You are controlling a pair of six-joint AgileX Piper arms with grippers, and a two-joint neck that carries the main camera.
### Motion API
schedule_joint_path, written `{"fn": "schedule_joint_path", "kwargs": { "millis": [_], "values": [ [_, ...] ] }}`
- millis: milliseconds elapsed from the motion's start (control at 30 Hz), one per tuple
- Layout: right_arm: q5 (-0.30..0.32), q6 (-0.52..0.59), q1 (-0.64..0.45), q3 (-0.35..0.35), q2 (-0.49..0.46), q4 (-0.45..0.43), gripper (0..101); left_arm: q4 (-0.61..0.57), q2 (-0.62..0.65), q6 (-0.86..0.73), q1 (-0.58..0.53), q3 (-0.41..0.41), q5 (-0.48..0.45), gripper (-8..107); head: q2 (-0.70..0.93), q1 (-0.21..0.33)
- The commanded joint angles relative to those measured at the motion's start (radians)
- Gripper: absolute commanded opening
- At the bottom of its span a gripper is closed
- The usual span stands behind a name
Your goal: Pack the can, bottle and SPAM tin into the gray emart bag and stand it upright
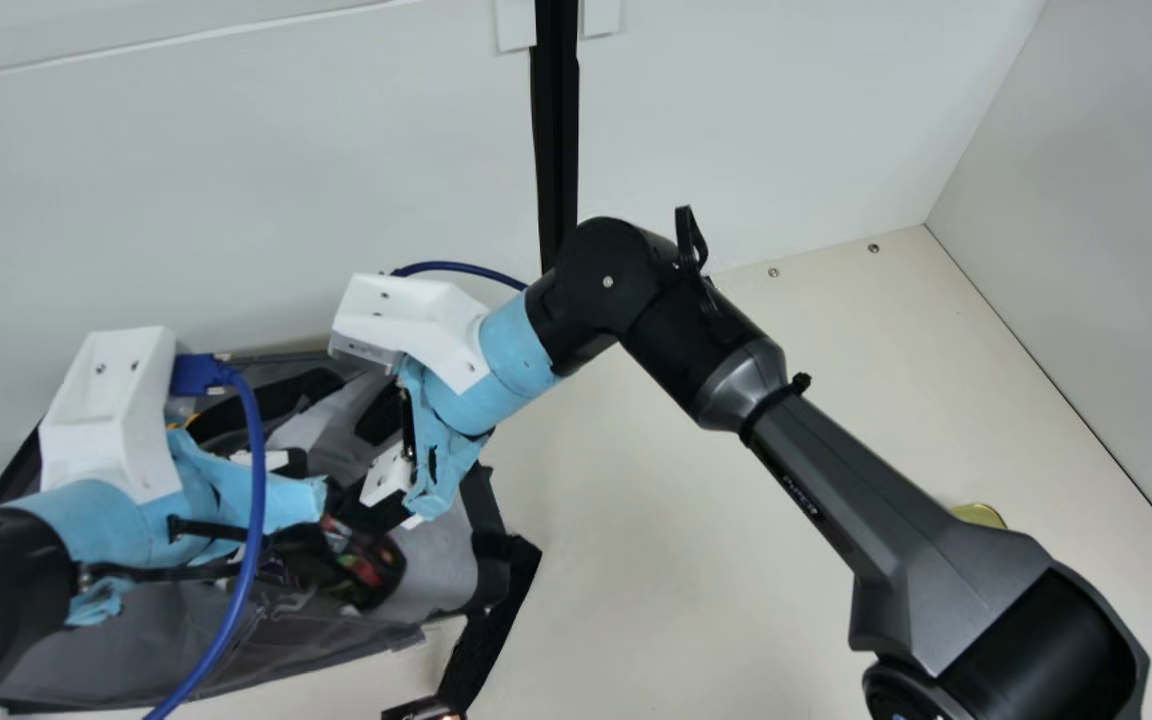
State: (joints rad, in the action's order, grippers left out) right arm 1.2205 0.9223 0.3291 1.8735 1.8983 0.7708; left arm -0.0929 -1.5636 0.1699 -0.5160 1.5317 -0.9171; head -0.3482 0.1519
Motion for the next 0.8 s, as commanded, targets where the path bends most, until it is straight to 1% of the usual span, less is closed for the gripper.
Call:
{"fn": "schedule_joint_path", "kwargs": {
  "millis": [0, 67, 333, 767],
  "values": [
    [-0.001, 0.001, -0.001, -0.003, -0.002, -0.005, 90, 0.000, 0.000, 0.000, 0.000, 0.000, 0.000, -8, -0.001, 0.023],
    [-0.001, 0.002, -0.002, -0.006, -0.005, -0.006, 95, 0.000, 0.000, 0.000, 0.000, 0.000, 0.000, -8, -0.001, 0.023],
    [-0.001, 0.007, -0.008, -0.026, -0.034, -0.008, 95, 0.000, 0.000, 0.000, 0.000, 0.000, 0.000, -8, -0.001, 0.023],
    [-0.001, 0.015, -0.038, -0.076, -0.110, -0.017, 95, 0.000, 0.000, 0.000, 0.000, 0.000, 0.000, -8, -0.001, 0.023]
  ]
}}
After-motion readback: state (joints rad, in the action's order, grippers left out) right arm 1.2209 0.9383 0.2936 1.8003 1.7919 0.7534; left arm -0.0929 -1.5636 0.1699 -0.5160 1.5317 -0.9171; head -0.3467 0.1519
